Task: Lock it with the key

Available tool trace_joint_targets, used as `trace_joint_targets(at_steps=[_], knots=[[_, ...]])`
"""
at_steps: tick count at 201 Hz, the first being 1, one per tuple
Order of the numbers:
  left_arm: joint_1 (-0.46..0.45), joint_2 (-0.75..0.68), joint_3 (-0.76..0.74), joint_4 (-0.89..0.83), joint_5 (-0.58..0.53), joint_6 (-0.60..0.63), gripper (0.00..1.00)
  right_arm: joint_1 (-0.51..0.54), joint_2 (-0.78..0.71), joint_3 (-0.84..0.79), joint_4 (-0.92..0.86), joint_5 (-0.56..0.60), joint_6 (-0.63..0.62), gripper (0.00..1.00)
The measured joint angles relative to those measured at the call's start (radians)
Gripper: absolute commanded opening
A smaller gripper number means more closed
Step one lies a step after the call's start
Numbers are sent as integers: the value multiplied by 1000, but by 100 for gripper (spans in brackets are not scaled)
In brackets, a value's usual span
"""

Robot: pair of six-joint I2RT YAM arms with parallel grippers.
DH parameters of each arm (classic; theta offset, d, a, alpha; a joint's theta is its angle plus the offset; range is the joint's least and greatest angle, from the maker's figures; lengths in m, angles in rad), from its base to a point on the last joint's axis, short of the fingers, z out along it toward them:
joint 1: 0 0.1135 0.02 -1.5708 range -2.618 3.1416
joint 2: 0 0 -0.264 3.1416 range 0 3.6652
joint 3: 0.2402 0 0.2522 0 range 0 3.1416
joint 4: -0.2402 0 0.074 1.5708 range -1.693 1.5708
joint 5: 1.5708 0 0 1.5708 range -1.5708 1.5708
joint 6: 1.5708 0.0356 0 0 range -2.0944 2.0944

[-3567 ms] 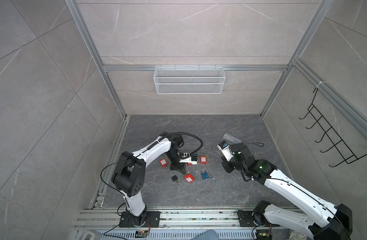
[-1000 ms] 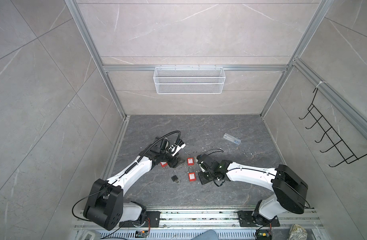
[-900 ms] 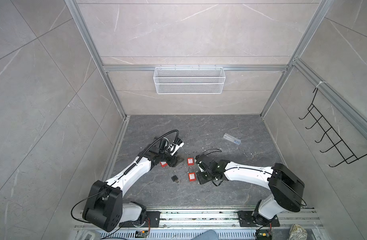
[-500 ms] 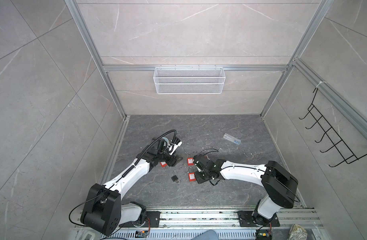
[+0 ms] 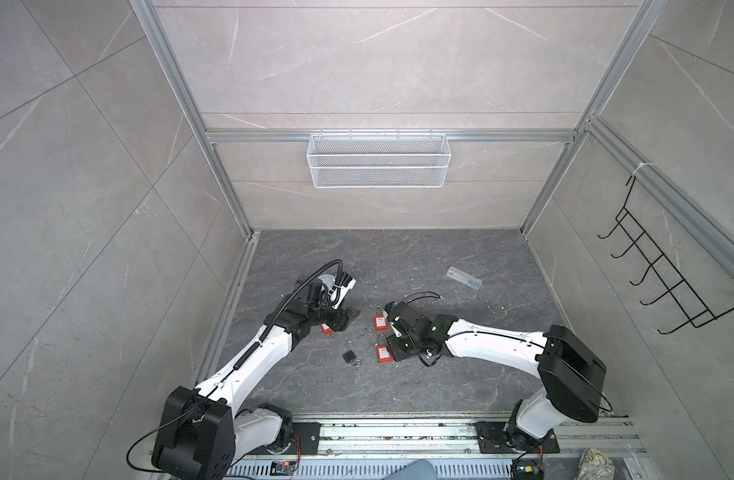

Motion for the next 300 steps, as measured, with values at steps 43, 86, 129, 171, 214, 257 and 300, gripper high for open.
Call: trace_joint_targets(at_steps=[43, 86, 129, 171, 214, 257, 300], knots=[[84, -104, -54, 33, -72, -107, 86, 61, 126, 194, -12, -4, -61, 46], [188, -222, -105, 49, -184, -214, 88, 140, 310, 343, -35, -27, -101, 47], [226, -241, -106, 28, -252, -278, 89, 167, 424, 426, -65, -53, -119, 47], [226, -238, -106, -10, -254, -287, 90, 181, 469, 464, -79, -31, -119, 48], [226, -238, -106, -21, -252, -287, 90, 183, 496, 491, -109, 30, -118, 48], [226, -238, -106, -21, -250, -286, 91, 183, 533, 532, -142, 56, -118, 48], [226, -233, -106, -22, -243, -286, 90, 183, 540, 547, -162, 70, -114, 45]])
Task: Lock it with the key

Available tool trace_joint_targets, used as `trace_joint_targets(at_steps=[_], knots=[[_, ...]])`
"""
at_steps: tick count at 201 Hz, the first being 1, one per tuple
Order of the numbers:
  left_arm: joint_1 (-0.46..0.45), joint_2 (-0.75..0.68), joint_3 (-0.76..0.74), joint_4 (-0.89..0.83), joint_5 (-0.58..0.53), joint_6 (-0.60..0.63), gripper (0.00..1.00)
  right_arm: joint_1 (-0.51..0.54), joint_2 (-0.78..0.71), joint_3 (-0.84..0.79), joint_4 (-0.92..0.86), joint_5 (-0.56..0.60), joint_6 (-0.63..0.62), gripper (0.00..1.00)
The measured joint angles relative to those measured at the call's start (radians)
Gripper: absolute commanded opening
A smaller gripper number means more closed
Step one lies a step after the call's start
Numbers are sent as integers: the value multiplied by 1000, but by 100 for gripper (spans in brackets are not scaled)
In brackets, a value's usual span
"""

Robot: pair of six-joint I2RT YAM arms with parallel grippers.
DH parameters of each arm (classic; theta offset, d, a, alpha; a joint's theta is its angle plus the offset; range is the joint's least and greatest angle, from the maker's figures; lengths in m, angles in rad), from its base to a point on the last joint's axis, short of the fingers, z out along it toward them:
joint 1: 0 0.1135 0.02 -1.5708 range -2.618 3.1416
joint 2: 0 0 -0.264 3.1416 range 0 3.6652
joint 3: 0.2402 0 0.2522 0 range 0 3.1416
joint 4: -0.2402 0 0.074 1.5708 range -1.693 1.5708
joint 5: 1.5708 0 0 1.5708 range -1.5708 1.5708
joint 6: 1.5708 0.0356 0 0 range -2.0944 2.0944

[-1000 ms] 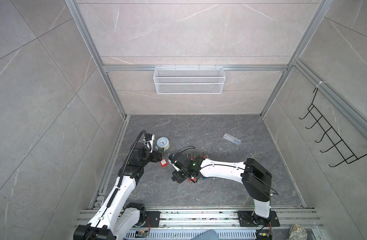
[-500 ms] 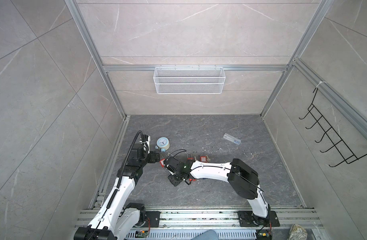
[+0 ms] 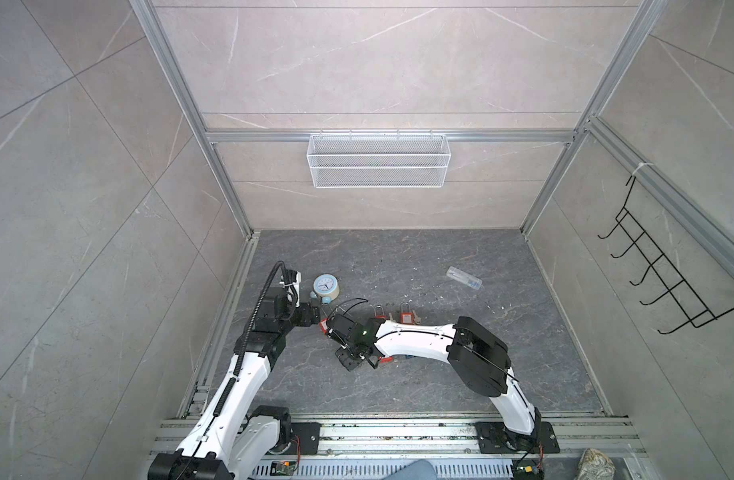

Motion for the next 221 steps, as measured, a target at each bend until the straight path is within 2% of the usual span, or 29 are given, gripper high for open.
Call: trace_joint_targets(at_steps=[55, 117, 150, 199, 221], knots=[[0, 20, 0, -16, 6, 1, 90, 2, -1, -2, -10, 16, 11, 43], [0, 25, 0, -19, 19, 4, 89, 2, -1, -2, -11, 27, 14, 31], [0, 24, 0, -19, 19, 5, 85, 2, -21, -29, -7, 31, 5, 28], [0, -10, 0, -11, 24, 26, 84, 2, -143, -127, 2, 35, -42, 26], [0, -7, 7, -10, 66, 63, 83, 2, -233, -172, 51, 49, -96, 26]])
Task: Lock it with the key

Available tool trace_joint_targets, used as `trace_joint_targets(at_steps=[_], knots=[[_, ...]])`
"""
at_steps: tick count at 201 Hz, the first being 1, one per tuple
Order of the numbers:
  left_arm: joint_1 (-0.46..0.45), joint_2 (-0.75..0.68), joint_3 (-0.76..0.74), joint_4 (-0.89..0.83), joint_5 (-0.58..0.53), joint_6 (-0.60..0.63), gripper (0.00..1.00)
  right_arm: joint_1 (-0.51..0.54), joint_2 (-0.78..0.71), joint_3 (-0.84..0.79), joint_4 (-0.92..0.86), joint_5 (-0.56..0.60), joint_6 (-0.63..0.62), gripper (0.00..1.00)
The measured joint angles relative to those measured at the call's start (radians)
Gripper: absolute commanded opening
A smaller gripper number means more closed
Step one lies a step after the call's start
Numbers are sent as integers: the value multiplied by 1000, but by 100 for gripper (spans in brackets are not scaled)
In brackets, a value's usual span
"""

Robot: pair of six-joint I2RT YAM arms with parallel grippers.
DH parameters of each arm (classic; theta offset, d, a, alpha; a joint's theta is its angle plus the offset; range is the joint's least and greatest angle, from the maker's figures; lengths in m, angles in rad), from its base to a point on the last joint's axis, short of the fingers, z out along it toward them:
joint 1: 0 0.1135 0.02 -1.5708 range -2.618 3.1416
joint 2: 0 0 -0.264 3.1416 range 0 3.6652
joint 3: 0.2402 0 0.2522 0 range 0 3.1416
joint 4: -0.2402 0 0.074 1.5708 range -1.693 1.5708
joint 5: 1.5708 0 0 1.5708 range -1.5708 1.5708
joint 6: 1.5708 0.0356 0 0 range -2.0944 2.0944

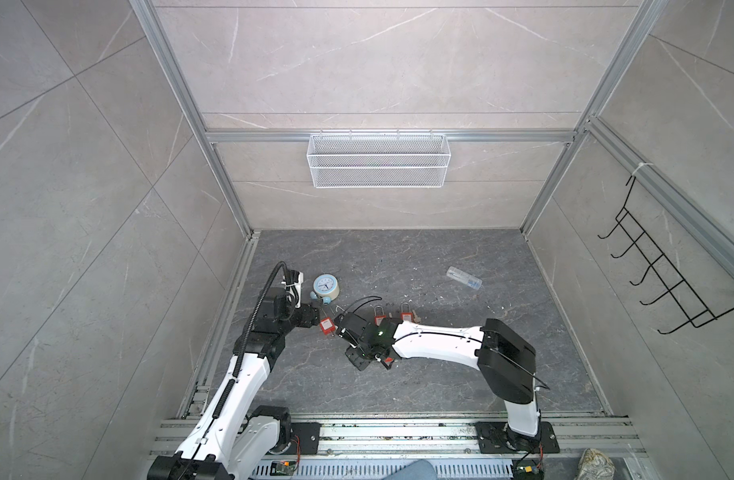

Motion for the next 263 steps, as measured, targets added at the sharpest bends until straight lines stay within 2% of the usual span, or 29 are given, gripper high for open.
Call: trace_joint_targets(at_steps=[57, 104, 140, 165, 186, 203, 230, 263], knots=[[0, 36, 30, 11, 212, 137, 80, 0, -296, -238, 159, 72, -249, 25], [-10, 45, 23, 69, 353, 248, 74, -8, -476, -422, 229, 59, -473, 24], [-45, 44, -8, 102, 414, 345, 70, -64, -572, -472, 217, -33, -590, 24], [-84, 24, -37, 116, 439, 458, 69, -147, -600, -456, 153, -155, -641, 24], [-102, -18, -71, 127, 484, 566, 58, -218, -600, -415, 66, -263, -676, 24], [-127, -48, -95, 148, 506, 655, 55, -261, -600, -383, 7, -340, -703, 24], [-218, -66, -115, 171, 502, 787, 54, -296, -600, -341, -68, -430, -748, 25], [-325, -51, -115, 179, 460, 910, 51, -311, -597, -317, -129, -480, -783, 25]])
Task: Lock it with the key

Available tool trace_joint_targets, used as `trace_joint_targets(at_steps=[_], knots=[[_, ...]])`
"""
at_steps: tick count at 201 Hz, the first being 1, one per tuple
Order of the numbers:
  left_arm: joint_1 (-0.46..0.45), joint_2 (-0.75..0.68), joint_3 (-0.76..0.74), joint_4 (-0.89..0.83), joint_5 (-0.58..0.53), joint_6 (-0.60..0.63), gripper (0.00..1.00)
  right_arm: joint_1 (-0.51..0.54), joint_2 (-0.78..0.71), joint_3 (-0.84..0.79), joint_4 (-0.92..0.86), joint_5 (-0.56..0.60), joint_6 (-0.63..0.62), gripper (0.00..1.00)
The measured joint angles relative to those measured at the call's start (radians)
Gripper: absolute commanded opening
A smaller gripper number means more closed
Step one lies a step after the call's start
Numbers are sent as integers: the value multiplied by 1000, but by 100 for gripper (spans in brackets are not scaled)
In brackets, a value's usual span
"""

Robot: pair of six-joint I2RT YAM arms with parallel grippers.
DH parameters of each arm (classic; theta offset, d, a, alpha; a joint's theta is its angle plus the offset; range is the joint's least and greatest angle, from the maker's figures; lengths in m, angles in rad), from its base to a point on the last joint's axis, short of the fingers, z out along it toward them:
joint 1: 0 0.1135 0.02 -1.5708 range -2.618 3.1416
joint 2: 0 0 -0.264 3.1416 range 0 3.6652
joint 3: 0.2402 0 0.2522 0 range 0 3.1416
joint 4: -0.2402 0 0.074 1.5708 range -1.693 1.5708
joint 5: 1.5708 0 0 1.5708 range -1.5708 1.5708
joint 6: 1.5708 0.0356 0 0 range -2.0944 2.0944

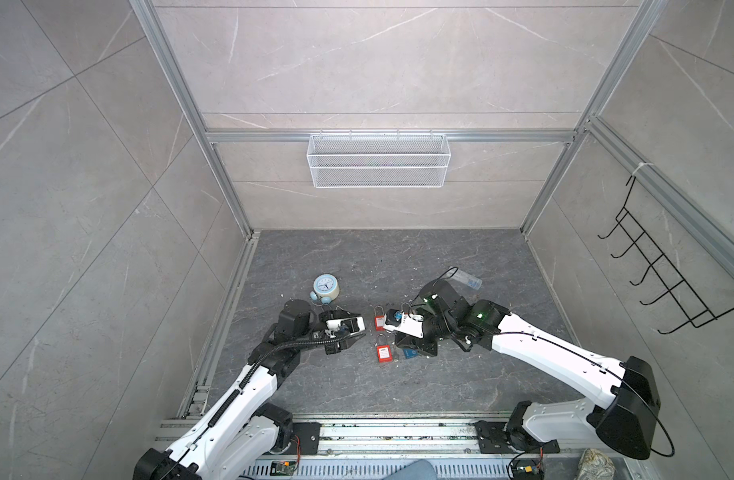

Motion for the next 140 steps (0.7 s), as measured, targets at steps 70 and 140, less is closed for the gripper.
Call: trace_joint_targets(at_steps=[70, 140], knots=[[-167, 96, 13, 35, -94, 149, 45, -9, 14, 27, -54, -60, -13, 24], [-210, 108, 20, 93, -115, 169, 42, -9, 43, 45, -89, -93, -13, 25]])
